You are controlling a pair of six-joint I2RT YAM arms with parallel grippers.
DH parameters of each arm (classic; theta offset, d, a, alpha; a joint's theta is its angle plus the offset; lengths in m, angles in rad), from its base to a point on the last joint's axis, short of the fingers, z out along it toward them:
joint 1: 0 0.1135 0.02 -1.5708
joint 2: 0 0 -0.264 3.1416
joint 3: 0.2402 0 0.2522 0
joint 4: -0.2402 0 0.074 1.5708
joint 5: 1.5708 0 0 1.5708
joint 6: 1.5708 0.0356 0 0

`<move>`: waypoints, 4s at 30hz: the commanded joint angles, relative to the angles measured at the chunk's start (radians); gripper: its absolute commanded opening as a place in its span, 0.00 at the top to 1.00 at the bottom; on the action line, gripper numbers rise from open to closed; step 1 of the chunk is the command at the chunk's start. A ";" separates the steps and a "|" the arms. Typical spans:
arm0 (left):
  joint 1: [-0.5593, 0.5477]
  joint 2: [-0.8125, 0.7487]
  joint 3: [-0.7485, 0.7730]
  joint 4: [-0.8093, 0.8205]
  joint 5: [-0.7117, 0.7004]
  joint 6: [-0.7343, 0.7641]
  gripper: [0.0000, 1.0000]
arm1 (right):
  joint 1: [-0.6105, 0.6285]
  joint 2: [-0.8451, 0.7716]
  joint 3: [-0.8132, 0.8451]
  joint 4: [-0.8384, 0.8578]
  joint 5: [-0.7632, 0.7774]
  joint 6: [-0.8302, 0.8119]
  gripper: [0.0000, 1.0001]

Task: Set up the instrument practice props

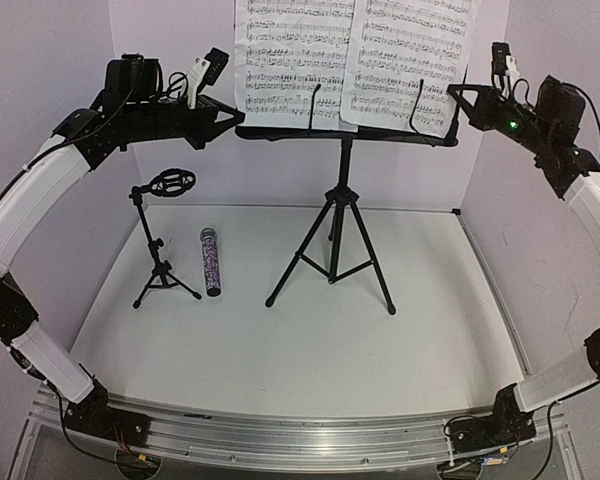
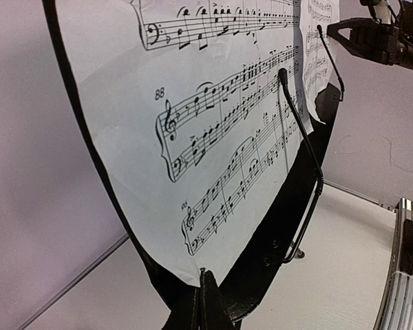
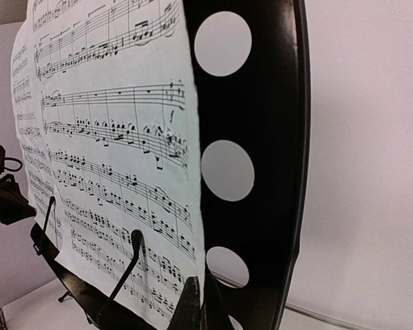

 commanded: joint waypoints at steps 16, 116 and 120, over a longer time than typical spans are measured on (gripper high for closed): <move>0.005 -0.011 0.005 0.018 0.004 0.011 1.00 | -0.016 0.013 0.147 -0.166 -0.022 -0.143 1.00; 0.005 -0.123 -0.085 0.061 -0.046 0.000 0.63 | -0.027 -0.123 0.039 -0.204 0.197 -0.150 0.19; 0.005 -0.177 -0.109 0.068 -0.095 -0.019 0.44 | -0.028 -0.160 0.002 -0.278 0.315 -0.128 0.09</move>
